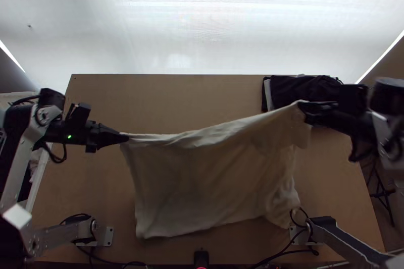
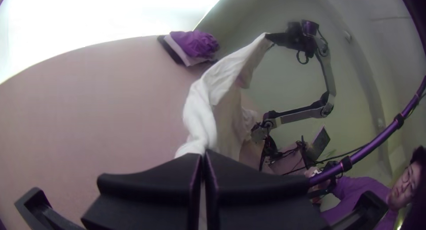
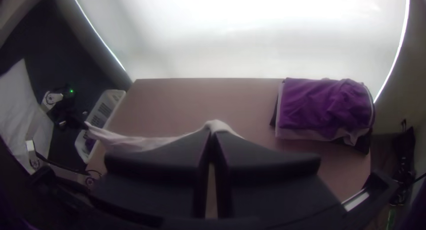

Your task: Fold the t-shirt

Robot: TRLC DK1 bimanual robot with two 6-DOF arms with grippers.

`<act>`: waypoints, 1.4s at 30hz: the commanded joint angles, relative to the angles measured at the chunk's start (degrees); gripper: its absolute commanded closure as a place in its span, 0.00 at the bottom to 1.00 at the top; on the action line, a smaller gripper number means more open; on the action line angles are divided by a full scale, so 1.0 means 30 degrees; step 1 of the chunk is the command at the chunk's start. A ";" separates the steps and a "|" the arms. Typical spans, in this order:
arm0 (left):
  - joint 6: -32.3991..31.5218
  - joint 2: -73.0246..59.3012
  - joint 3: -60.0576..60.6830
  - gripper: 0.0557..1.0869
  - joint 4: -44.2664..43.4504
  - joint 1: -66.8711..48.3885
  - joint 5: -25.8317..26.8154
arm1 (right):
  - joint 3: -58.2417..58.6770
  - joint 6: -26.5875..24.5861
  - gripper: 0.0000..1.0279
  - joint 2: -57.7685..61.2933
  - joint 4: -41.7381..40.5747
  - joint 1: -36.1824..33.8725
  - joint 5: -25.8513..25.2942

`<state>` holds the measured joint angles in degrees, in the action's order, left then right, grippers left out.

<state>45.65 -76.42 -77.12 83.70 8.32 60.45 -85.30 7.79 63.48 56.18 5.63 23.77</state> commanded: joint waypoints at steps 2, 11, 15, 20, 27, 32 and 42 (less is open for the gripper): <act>0.1337 -0.6078 -0.0777 0.97 -0.1006 0.0363 -0.0197 | 0.0630 -0.1484 0.97 0.4854 -0.2116 -0.0001 0.0016; 0.0458 -0.9770 -0.5025 0.97 -0.1299 0.0919 -0.0461 | -0.2037 -0.2129 0.97 0.9483 -0.3083 0.0116 -0.0013; -0.0919 -1.1586 -0.7369 0.97 -0.1680 0.1329 -0.1018 | -0.4292 -0.2070 0.97 1.1505 -0.3259 0.0058 -0.0218; -0.2032 -1.3842 -1.0767 0.97 -0.1914 0.1622 -0.1398 | -0.7632 -0.1865 0.97 1.4024 -0.3347 0.0087 -0.0628; -0.3673 -1.7534 -1.4986 0.97 -0.1914 0.1007 -0.2600 | -1.0826 -0.1689 0.97 1.6456 -0.2790 0.0321 -0.1009; -0.3439 -1.7709 -1.4517 0.97 -0.1328 0.0802 -0.2980 | -0.9829 -0.1865 0.97 1.5958 -0.2058 0.0233 -0.1009; -0.1066 -1.5248 -1.0269 0.97 0.0137 0.0421 -0.3508 | -0.3941 -0.2715 0.97 1.2677 -0.1853 0.0028 -0.1009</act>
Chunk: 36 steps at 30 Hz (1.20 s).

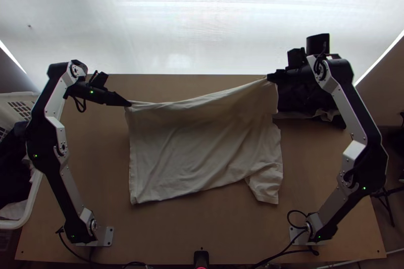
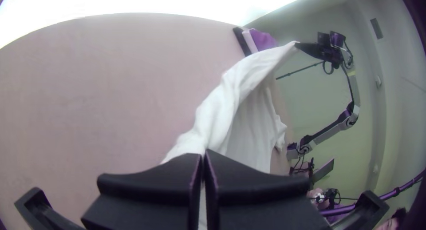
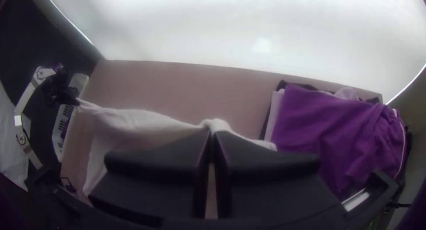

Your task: Fold the t-shirt

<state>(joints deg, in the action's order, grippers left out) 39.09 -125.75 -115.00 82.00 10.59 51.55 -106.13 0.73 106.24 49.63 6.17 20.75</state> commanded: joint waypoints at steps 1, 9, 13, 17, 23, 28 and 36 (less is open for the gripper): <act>0.1413 0.1576 0.2972 0.97 0.0705 -0.0395 -0.0689 | 0.3530 -0.0361 0.97 -0.1838 0.0333 -0.0212 -0.0004; 0.2497 0.2367 0.7103 0.97 0.0148 -0.0307 -0.1392 | 0.6430 -0.0918 0.97 -0.2424 0.0362 -0.0681 -0.0004; 0.2643 0.2602 0.8040 0.97 -0.0057 -0.0278 -0.1451 | 0.7104 -0.1035 0.97 -0.2277 0.0362 -0.0769 -0.0033; 0.2761 0.2631 0.8831 0.97 -0.0057 -0.0424 -0.1920 | 0.7661 -0.1035 0.97 -0.2101 0.0362 -0.0798 -0.0267; 0.2819 0.2484 0.9974 0.97 -0.0232 -0.0630 -0.2769 | 0.8979 -0.1211 0.97 -0.1896 0.0362 -0.0711 -0.0824; 0.2819 0.2133 1.0882 0.97 -0.0643 -0.0717 -0.3560 | 1.0561 -0.1211 0.97 -0.1808 0.0040 -0.0593 -0.1674; 0.2761 0.1605 1.0970 0.94 -0.1199 -0.0835 -0.3941 | 1.1879 -0.1269 0.96 -0.1222 -0.1571 -0.0564 -0.2318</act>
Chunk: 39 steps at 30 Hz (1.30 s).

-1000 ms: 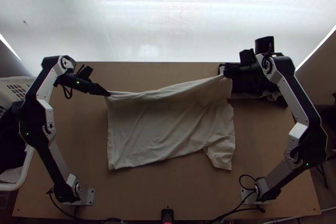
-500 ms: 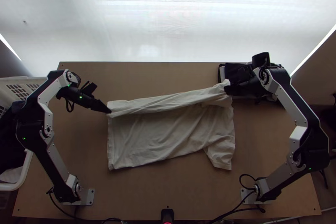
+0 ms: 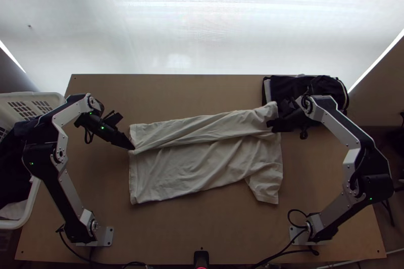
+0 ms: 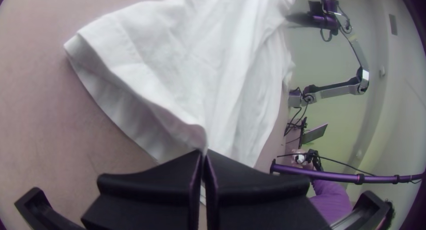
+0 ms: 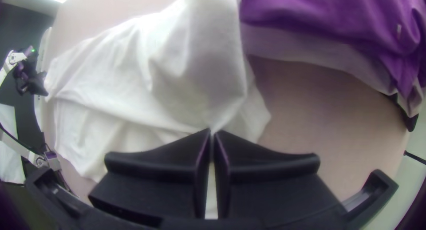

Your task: Fold the t-shirt

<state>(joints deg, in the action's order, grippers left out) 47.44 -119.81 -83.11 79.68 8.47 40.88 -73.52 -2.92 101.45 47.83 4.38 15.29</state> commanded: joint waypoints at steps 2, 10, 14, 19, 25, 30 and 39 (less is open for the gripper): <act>-0.0022 -0.0142 0.0311 0.63 -0.0456 -0.0186 -0.0474 | 0.0833 -0.0111 0.81 -0.0008 -0.0974 0.0063 -0.0760; 0.0065 0.5219 0.0194 0.04 0.0218 -0.0186 -0.0796 | -0.0046 -0.0229 0.04 -0.5662 0.2073 0.0590 -0.2049; 0.0446 0.8061 0.1483 0.04 0.1067 0.0019 -0.1499 | 0.0101 0.1002 0.04 -0.6922 0.6526 0.0590 -0.1581; 0.1091 1.0229 0.4823 0.04 0.0979 0.0048 -0.2231 | 0.3294 0.2379 0.10 -0.7801 0.8489 0.0473 0.0617; 0.0388 1.1958 0.9071 0.04 -0.0427 -0.0626 -0.2349 | 0.7249 0.2437 0.10 -0.7478 0.7346 -0.0904 0.1583; -0.0403 1.3012 1.1268 0.04 -0.1950 -0.0714 -0.2729 | 0.8744 0.2086 0.16 -0.7391 0.5471 -0.1490 0.1788; -0.1019 1.3950 1.1649 0.04 -0.2741 -0.0069 -0.2847 | 0.8275 0.2408 0.34 -0.5457 0.2190 -0.0318 0.1818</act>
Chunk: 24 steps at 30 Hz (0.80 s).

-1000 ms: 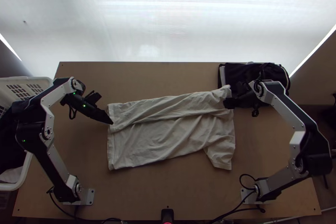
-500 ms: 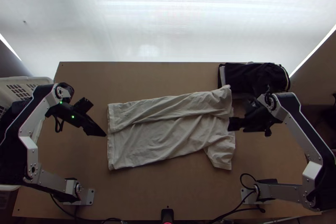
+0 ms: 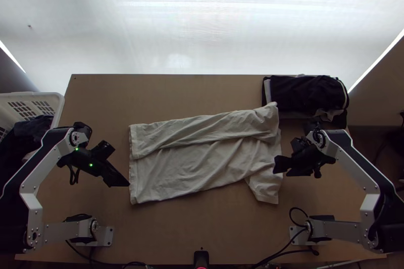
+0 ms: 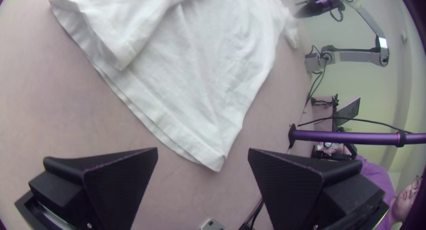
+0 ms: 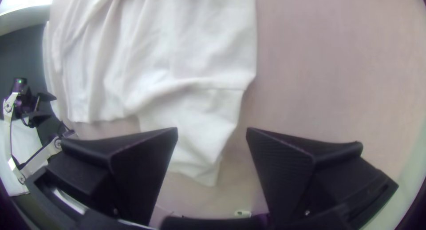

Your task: Fold the t-shirt

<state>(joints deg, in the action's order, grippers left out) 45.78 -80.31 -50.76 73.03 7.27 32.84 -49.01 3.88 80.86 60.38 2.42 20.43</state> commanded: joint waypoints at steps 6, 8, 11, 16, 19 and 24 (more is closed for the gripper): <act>-0.0553 0.1693 0.0866 0.04 -0.0087 0.1005 -0.0488 | 0.0020 -0.0151 0.45 0.2432 -0.3339 -0.0219 0.0076; -0.0494 0.1839 0.0749 0.04 0.0352 0.1445 -0.0488 | 0.0078 -0.0121 0.53 0.2432 -0.3545 -0.0102 0.0076; -0.0465 0.1986 0.0954 0.04 0.1026 0.1943 -0.0517 | 0.0313 -0.0033 0.83 0.2051 -0.4248 0.0250 0.0076; -0.1959 0.1283 0.2771 0.04 0.1026 0.1357 -0.1835 | 0.0928 -0.0004 0.97 0.1201 -0.4834 0.0308 -0.0217; -0.2867 0.0990 0.3356 0.04 0.0118 0.0331 -0.1835 | 0.1045 -0.0004 0.97 0.0996 -0.4863 0.0308 -0.0217; -0.2926 -0.1237 0.3591 0.04 -0.1347 -0.1807 -0.1542 | 0.0957 0.0025 0.97 0.0849 -0.4863 0.0396 -0.0217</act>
<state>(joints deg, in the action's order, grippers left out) 38.72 -78.11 -42.06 72.97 8.03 28.18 -46.52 3.81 84.33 46.46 3.27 19.99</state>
